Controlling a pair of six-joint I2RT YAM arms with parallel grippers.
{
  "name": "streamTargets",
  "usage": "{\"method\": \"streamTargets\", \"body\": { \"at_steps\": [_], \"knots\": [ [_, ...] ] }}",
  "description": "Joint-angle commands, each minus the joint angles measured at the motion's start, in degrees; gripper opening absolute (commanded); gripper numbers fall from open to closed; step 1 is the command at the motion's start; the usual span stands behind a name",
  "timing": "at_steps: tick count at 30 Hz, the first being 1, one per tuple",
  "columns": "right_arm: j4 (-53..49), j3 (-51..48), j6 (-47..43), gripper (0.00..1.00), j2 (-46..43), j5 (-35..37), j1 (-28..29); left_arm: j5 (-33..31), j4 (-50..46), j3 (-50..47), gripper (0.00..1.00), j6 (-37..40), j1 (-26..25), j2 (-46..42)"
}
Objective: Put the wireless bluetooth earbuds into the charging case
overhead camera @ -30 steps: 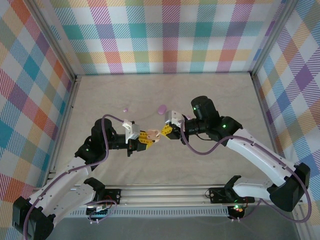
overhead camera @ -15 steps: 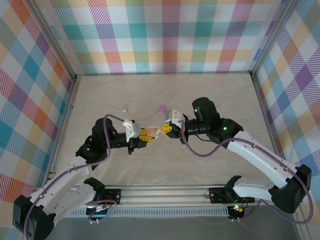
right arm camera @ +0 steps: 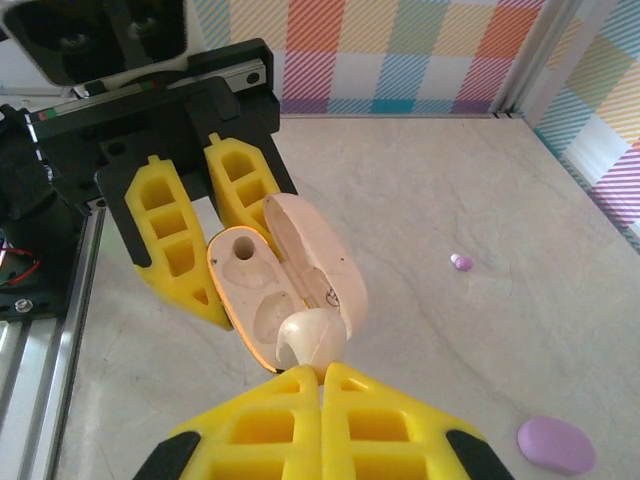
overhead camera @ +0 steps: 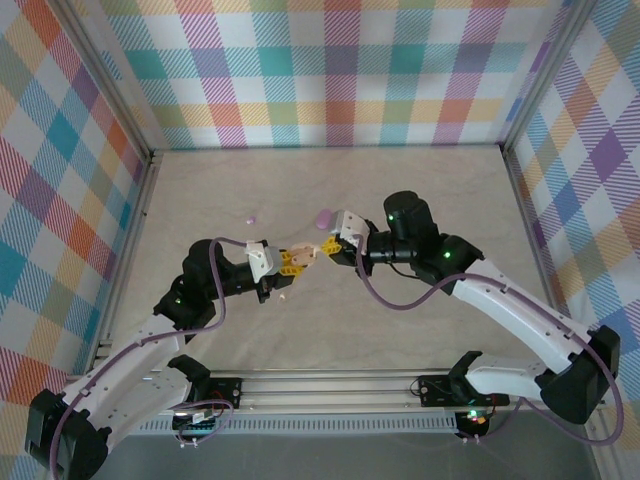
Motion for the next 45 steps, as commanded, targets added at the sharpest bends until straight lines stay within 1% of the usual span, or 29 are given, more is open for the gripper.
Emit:
{"method": "streamTargets", "body": {
  "at_steps": [1, 8, 11, 14, 17, 18, 21, 23, 26, 29, 32, 33, 36, 37, 41, 43, 45],
  "knots": [
    [1.08, 2.19, -0.77, 0.00, 1.10, 0.26, 0.29, -1.30, 2.72, -0.90, 0.00, 1.80, 0.51, -1.07],
    [3.85, 1.80, 4.28, 0.00, 1.60, 4.19, 1.49, -4.54, 1.56, -1.28, 0.00, 1.54, 0.51, -0.64],
    [4.56, 1.00, 6.58, 0.00, 1.60, 5.43, 2.00, -5.58, 2.50, -1.66, 0.00, 0.82, 0.51, -0.14],
    [7.28, -0.62, 12.37, 0.00, 1.42, 8.49, 1.94, -5.77, 2.09, -1.05, 0.00, 0.21, 0.60, 1.85],
    [8.34, -2.11, 19.23, 0.00, 2.14, 16.52, 1.93, -7.23, 0.54, 0.46, 0.00, -0.48, 0.68, 5.11],
    [8.25, -2.86, 22.96, 0.00, 2.57, 19.11, 1.55, -7.83, 0.58, 0.83, 0.00, -0.81, 0.69, 6.23],
    [5.32, -4.28, 33.88, 0.09, 3.95, 25.77, -0.63, -9.04, 1.32, 1.46, 0.00, -1.67, 0.85, 8.31],
    [3.49, -5.21, 39.78, 0.16, 4.36, 24.41, -2.31, -9.61, 1.43, 1.98, 0.00, -2.10, 0.95, 8.92],
    [0.68, -5.97, 43.65, 0.22, 4.84, 23.16, -2.44, -10.74, 0.59, 2.37, 0.00, -2.51, 1.13, 9.04],
    [-2.40, -6.56, 49.79, 0.25, 5.69, 23.02, -2.51, -13.54, 0.04, 1.95, 0.00, -4.09, 1.22, 8.52],
    [-3.55, -8.00, 51.81, 0.28, 6.76, 19.26, -2.45, -16.28, -1.05, 0.94, 0.00, -5.59, 1.30, 6.50],
    [-3.54, -8.67, 52.07, 0.28, 6.85, 17.79, -2.46, -17.26, -1.35, 0.50, 0.00, -6.11, 1.30, 5.54],
    [-3.11, -11.04, 48.90, 0.28, 7.00, 13.21, -1.67, -19.97, -3.61, -0.70, 0.00, -7.44, 1.30, 1.74],
    [-3.14, -11.61, 46.22, 0.31, 7.11, 11.84, -0.59, -20.81, -4.81, -0.94, 0.00, -7.87, 1.30, 0.11],
    [-1.32, -13.85, 26.31, 0.34, 8.57, 8.15, 4.48, -22.34, -7.63, -3.04, 0.00, -10.23, 1.30, -6.31],
    [-1.03, -13.17, 18.87, 0.35, 10.62, 7.31, 5.35, -23.16, -8.70, -4.16, 0.00, -11.70, 1.30, -9.15],
    [-1.18, -11.34, 13.68, 0.36, 13.53, 5.93, 5.54, -23.80, -10.47, -4.82, 0.00, -12.75, 1.30, -11.62]
  ]
}}
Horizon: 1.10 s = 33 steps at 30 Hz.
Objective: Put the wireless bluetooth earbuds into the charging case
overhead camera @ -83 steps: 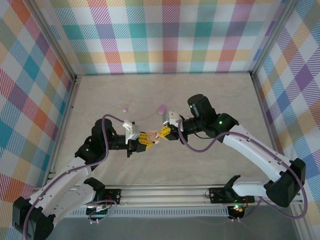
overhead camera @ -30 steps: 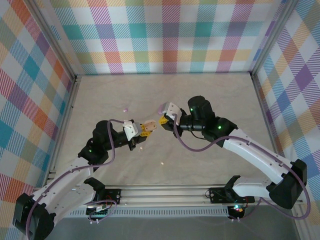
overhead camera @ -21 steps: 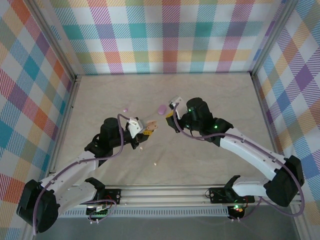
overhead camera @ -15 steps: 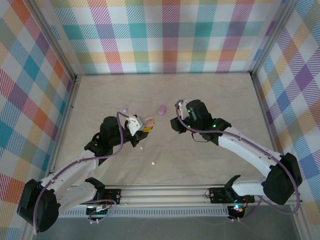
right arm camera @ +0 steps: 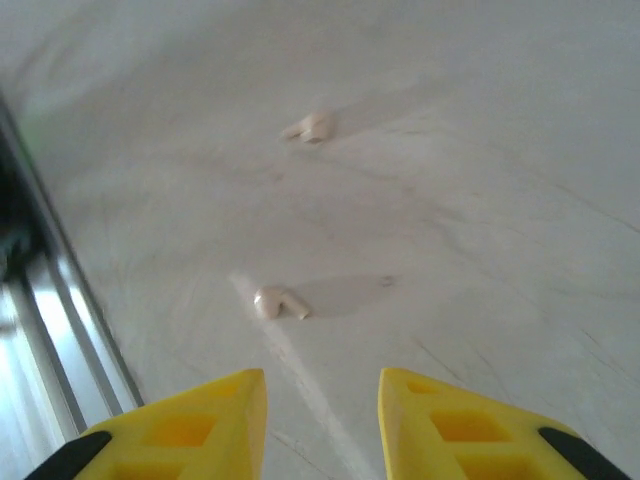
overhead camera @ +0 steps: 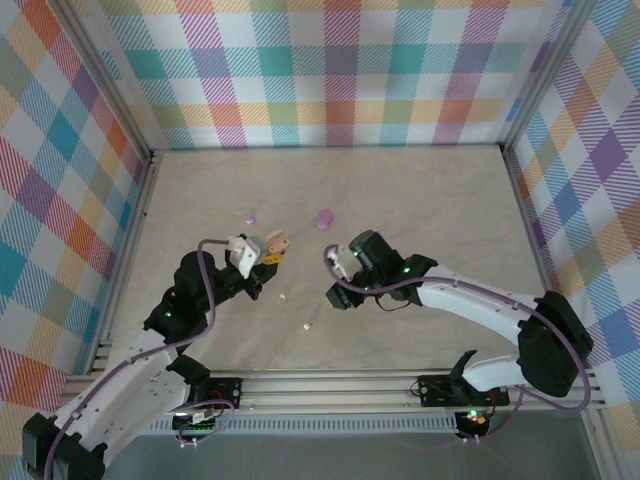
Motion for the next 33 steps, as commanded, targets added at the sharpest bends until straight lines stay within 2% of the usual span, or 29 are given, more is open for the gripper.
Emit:
{"method": "streamTargets", "body": {
  "at_steps": [1, 6, 11, 20, 33],
  "knots": [
    [0.19, 2.87, -16.06, 0.37, 4.55, -4.64, 0.27, -2.42, -4.16, -1.63, 0.00, -3.35, 0.54, -3.57],
    [-1.17, 7.78, -23.04, 0.41, 13.82, -7.19, 2.49, -4.43, -7.07, -2.71, 0.00, -4.66, 0.54, -8.34],
    [-0.54, 9.67, -26.97, 0.38, 19.64, -6.75, 5.79, -5.41, -9.25, -2.37, 0.00, -4.43, 0.54, -10.76],
    [1.53, 10.17, -32.85, 0.38, 23.35, -1.04, 8.11, -6.06, -10.23, -1.93, 0.00, -4.08, 0.54, -11.80],
    [-4.81, 14.31, -37.79, 0.39, 27.27, -0.96, 9.23, -7.14, -12.41, -2.33, 0.00, -3.80, 0.54, -14.68]
  ]
}}
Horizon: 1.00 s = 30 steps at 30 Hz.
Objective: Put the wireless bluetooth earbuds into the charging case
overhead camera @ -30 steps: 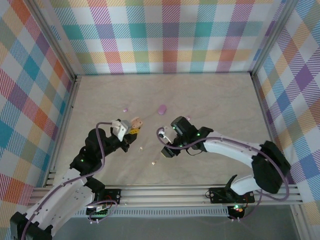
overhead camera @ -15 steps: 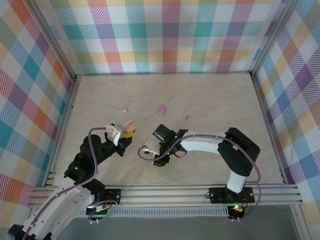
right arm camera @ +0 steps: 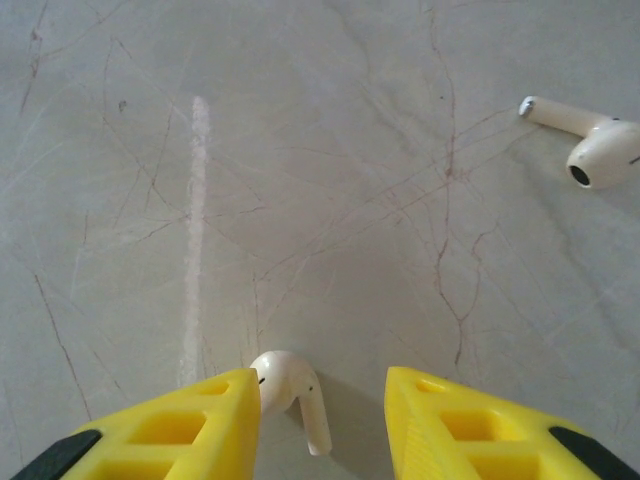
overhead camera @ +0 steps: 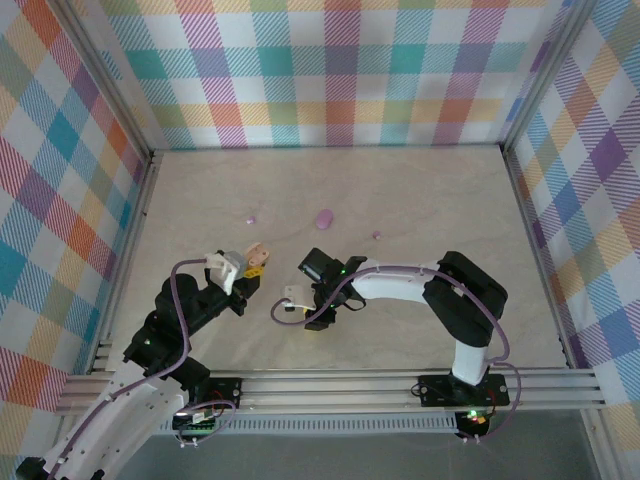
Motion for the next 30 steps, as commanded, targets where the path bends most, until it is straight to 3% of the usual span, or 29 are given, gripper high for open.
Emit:
{"method": "streamTargets", "body": {
  "at_steps": [1, 24, 30],
  "knots": [
    [-3.47, 1.87, -2.65, 0.39, 1.31, -1.00, 0.69, -0.80, -0.24, 0.02, 0.00, -0.08, 0.54, -0.65],
    [-5.37, 3.31, -3.21, 0.41, 3.07, 1.67, 2.36, -0.78, -1.73, 0.59, 0.00, 0.75, 0.54, -1.25],
    [-5.28, 3.44, -1.96, 0.35, 3.44, 2.77, 2.45, -0.81, -2.08, 0.41, 0.00, 0.68, 0.54, -1.79]
  ]
}}
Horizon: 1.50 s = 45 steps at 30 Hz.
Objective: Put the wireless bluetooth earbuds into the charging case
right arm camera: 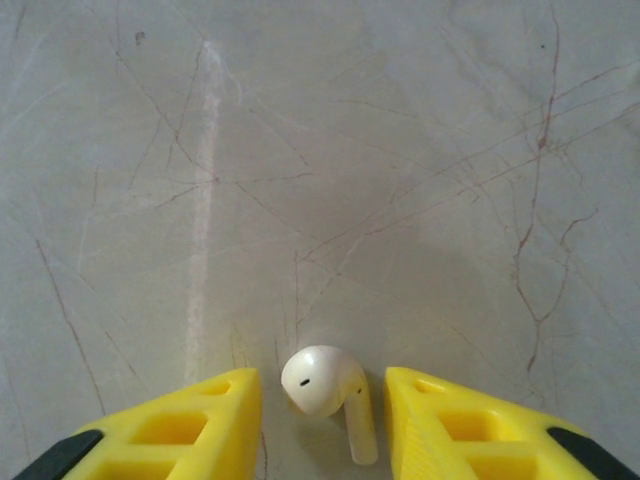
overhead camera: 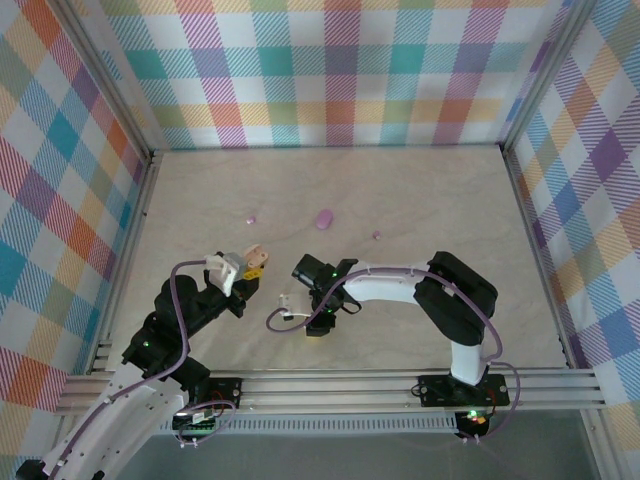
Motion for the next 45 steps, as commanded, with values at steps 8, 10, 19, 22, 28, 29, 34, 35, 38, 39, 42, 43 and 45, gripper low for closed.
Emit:
{"method": "streamTargets", "body": {
  "at_steps": [8, 10, 19, 22, 28, 29, 34, 35, 38, 39, 42, 43, 45],
  "knots": [
    [1.29, 0.26, 7.20, 0.28, -0.39, 2.04, 0.09, -0.27, -0.42, 0.26, 0.00, 0.46, 0.54, -0.98],
    [2.64, -0.83, 10.04, 0.28, -1.76, 1.91, -0.46, -0.26, -0.42, 0.25, 0.00, 0.44, 0.54, -1.07],
    [11.36, -8.97, 25.63, 0.24, -11.86, 0.57, -6.07, 0.64, 1.45, 0.06, 0.00, -0.33, 0.54, -0.50],
    [13.24, -10.96, 32.81, 0.22, -16.62, 1.27, -9.24, 1.43, 2.43, 0.14, 0.00, -0.76, 0.54, 0.04],
    [14.43, -12.74, 47.79, 0.19, -28.74, 2.14, -15.67, 5.47, 6.72, 0.24, 0.00, -1.55, 0.54, 3.03],
    [13.99, -12.59, 49.96, 0.18, -30.64, 2.95, -16.18, 6.41, 7.92, 0.23, 0.00, -1.66, 0.54, 3.95],
    [11.96, -10.77, 56.04, 0.21, -37.84, 6.38, -16.75, 11.55, 16.78, -0.41, 0.00, -2.79, 0.45, 9.53],
    [12.97, -10.88, 56.65, 0.21, -39.25, 5.77, -16.75, 12.91, 18.82, -0.33, 0.00, -2.79, 0.24, 11.16],
    [16.79, -10.98, 58.49, 0.21, -42.48, 3.56, -16.75, 15.77, 24.06, 0.31, 0.00, -2.61, -0.79, 15.47],
    [18.06, -10.91, 58.93, 0.21, -43.14, 2.93, -16.76, 16.42, 25.18, 0.63, 0.00, -2.41, -1.27, 16.67],
    [22.31, -10.66, 59.98, 0.20, -44.73, 0.99, -16.57, 17.74, 27.43, 2.10, 0.00, -0.99, -2.80, 20.11],
    [23.97, -10.66, 60.00, 0.20, -45.09, 0.37, -16.41, 17.99, 28.14, 2.67, 0.00, -0.70, -3.29, 21.00],
    [27.20, -10.85, 59.66, 0.20, -45.51, -0.66, -15.86, 18.35, 29.16, 3.34, 0.00, -0.34, -4.00, 22.73]
  ]
}}
